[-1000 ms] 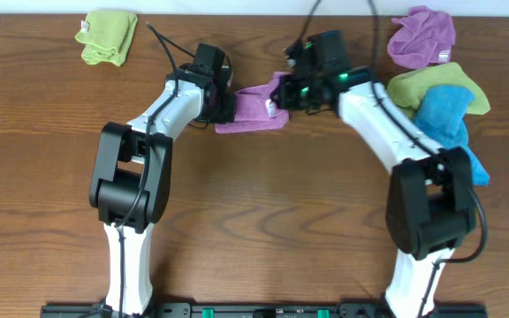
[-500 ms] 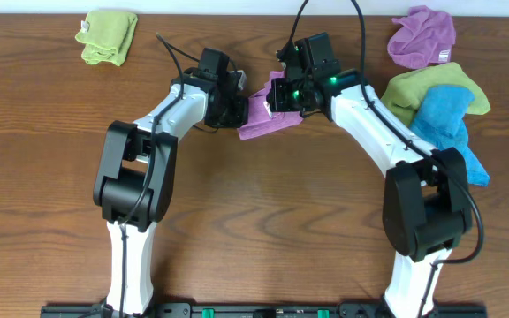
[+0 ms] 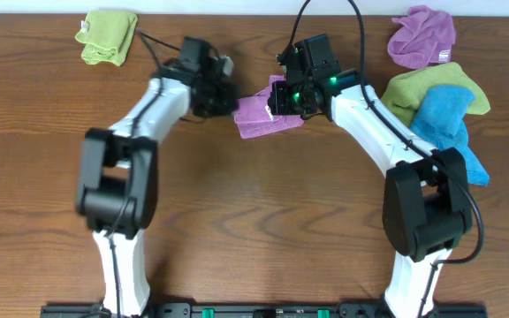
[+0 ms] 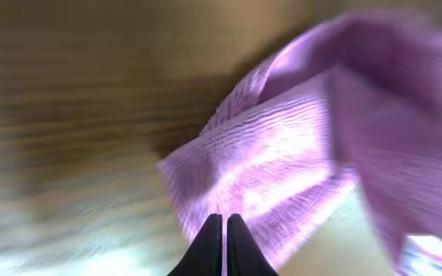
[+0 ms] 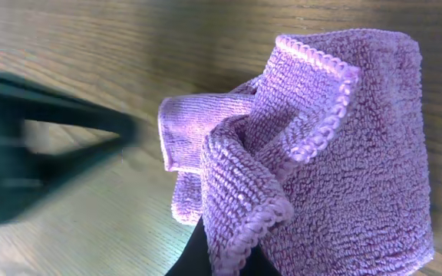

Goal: Fold the cloth
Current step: 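Fold the strip's right end leftward onto the left half with the right gripper, then release the folded cloth and move both grippers aside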

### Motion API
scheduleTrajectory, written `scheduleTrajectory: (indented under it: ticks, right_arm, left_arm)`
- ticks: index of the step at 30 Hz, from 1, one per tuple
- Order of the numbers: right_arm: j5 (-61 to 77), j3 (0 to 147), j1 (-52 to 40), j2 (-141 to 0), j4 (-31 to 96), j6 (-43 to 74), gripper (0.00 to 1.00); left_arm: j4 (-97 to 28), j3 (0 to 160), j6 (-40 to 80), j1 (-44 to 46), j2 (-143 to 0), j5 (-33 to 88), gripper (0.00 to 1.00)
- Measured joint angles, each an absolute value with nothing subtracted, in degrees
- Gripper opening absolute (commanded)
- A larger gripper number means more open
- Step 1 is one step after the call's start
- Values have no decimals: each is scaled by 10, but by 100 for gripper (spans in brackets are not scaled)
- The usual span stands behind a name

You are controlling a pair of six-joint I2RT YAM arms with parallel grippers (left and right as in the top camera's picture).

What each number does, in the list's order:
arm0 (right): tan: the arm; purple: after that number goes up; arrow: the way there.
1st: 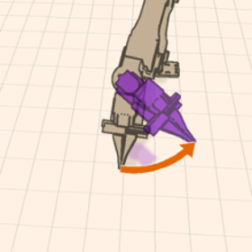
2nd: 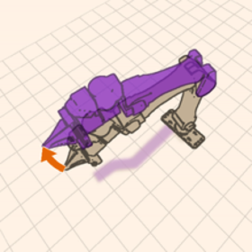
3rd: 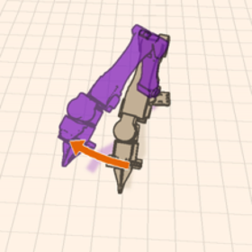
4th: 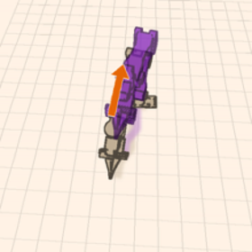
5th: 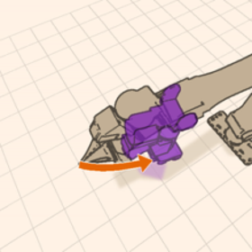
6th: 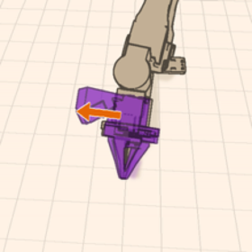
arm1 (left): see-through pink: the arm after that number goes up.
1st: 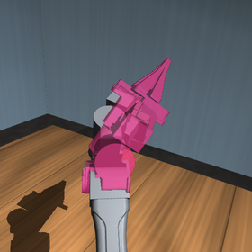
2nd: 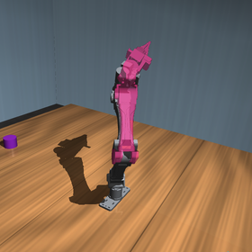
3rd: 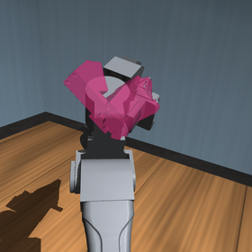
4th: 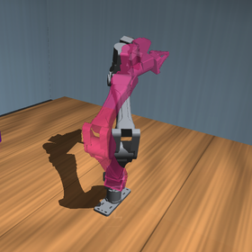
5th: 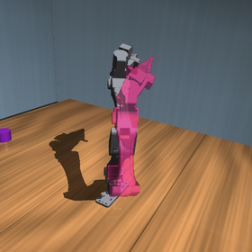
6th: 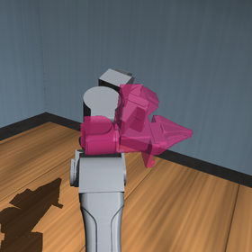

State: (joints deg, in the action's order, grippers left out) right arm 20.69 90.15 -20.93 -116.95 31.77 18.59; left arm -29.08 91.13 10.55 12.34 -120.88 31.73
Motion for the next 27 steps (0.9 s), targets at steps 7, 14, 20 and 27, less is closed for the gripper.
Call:
scheduleTrajectory:
  ticks: [7, 14, 20, 27]
  right_arm:
    - [190, 901, -210, -1169, 320, 170, 1]
    - [170, 901, -233, -1203, 289, 156, 1]
    - [169, 899, -243, -1234, 256, 156, 2]
    - [218, 899, -288, -1234, 203, 162, 42]
  left_arm:
    - [-368, 912, 105, 78, -1032, 318, 6]
    - [-471, 912, 88, 69, -888, 322, 6]
    - [-507, 912, 74, 68, -877, 322, 6]
    - [-508, 912, 63, 68, -877, 310, 6]
